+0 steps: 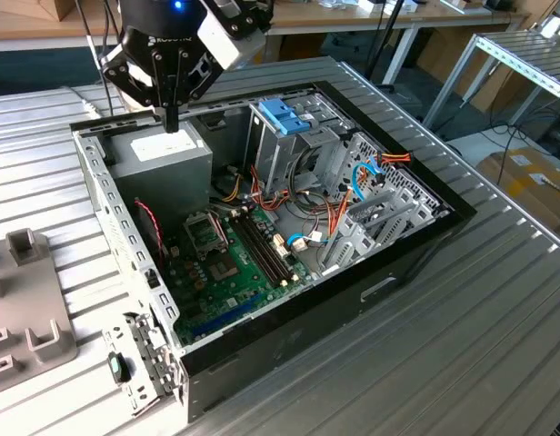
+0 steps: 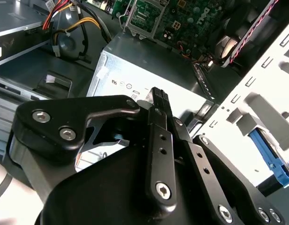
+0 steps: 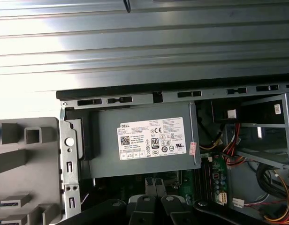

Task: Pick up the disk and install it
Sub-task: 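Reach for the disk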

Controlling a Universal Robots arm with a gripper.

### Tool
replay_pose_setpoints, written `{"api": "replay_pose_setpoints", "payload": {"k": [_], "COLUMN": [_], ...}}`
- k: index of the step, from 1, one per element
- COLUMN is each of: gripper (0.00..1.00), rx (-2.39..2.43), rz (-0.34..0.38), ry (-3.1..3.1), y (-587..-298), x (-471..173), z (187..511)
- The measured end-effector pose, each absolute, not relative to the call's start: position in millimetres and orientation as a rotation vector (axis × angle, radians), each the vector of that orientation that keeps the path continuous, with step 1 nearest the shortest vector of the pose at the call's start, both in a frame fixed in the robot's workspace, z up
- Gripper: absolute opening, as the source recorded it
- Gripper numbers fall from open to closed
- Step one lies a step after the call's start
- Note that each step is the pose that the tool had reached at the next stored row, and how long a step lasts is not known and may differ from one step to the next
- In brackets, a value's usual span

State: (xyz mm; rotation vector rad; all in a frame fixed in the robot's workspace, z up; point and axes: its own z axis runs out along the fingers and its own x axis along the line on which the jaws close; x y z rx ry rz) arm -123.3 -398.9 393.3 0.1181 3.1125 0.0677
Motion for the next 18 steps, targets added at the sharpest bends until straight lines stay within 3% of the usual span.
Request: {"api": "replay_pose_setpoints", "payload": {"k": [18], "gripper": [0.11], "rx": [0.118], "rz": [0.068], "ry": [3.112], "y": [-398.9], "x": [-128.3], "z": [393.3]}}
